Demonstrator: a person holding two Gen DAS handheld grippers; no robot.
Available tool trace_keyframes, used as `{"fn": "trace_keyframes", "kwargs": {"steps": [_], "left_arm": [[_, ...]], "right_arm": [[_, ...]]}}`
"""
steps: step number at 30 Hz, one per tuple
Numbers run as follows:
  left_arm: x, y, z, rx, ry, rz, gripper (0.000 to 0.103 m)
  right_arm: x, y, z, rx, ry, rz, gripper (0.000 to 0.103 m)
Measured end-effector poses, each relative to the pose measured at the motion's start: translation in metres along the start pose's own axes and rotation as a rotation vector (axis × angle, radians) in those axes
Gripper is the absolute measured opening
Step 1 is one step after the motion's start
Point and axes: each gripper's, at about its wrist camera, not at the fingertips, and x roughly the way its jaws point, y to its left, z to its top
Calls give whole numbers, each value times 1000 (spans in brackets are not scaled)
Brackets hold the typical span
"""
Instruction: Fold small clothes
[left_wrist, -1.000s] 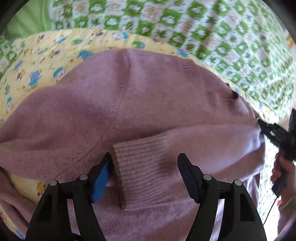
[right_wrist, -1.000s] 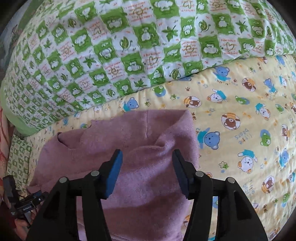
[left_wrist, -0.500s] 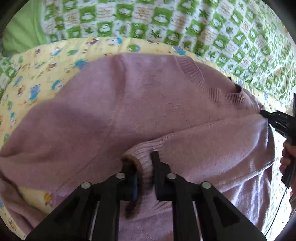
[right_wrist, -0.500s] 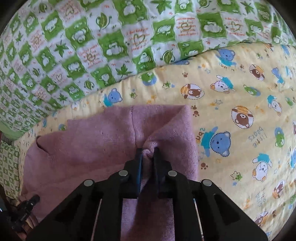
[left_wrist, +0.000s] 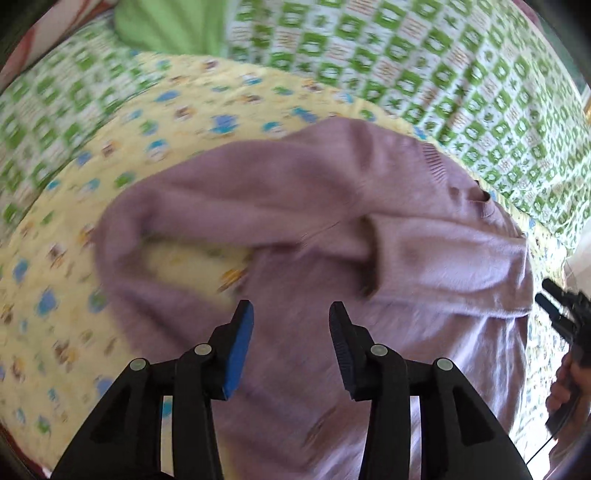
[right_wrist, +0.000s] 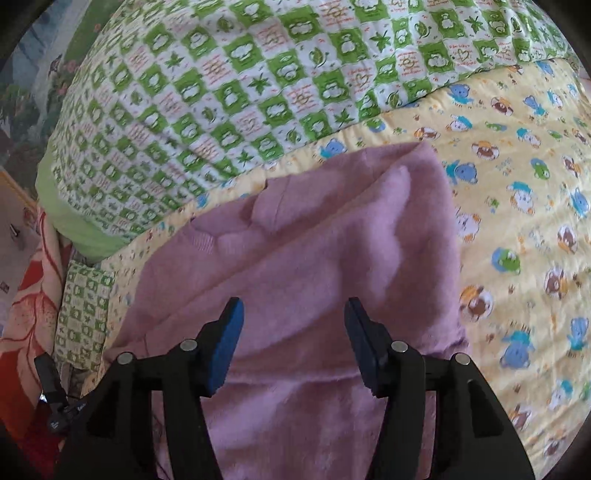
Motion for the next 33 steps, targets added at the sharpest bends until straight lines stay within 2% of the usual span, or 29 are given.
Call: {"fn": "trace_keyframes", "kwargs": {"steps": [5, 8, 13, 14, 15, 18, 19, 20, 21, 22, 23, 27, 30, 33], "left_arm": [[-26, 45, -25, -76, 21, 7, 56], [-30, 61, -40, -109, 62, -19, 56], [-23, 68, -49, -141, 104, -43, 58], [-20, 69, -48, -150, 106, -52, 61], [-17, 69, -47, -156, 109, -51, 65], [0, 73, -40, -182, 137, -36, 65], [6, 75, -38, -189, 146, -25, 63], [11, 77, -36, -192, 149, -16, 56], [15, 77, -34, -190, 149, -14, 32], [18, 77, -33, -181, 152, -16, 13], [19, 76, -31, -165, 150, -9, 7], [-10, 54, -20, -68, 38, -15, 4], [-40, 17, -3, 22, -41, -85, 4], [-65, -40, 17, 138, -114, -170, 4]], "right_arm": [[1, 28, -48, -40, 89, 44, 58], [2, 42, -73, -49, 123, 55, 58], [-1, 61, -102, -66, 163, 63, 58], [-2, 63, -106, -69, 166, 62, 58], [-3, 66, -109, -72, 169, 61, 58], [-8, 72, -116, -78, 173, 60, 58], [-10, 74, -119, -79, 171, 58, 58], [-12, 75, -121, -79, 170, 59, 58], [-14, 76, -122, -80, 170, 60, 58], [-17, 77, -123, -82, 167, 59, 58], [-20, 77, -124, -84, 163, 57, 58], [-30, 75, -126, -83, 147, 46, 58], [-35, 67, -126, -65, 132, 37, 58], [-36, 58, -124, -42, 130, 29, 58]]}}
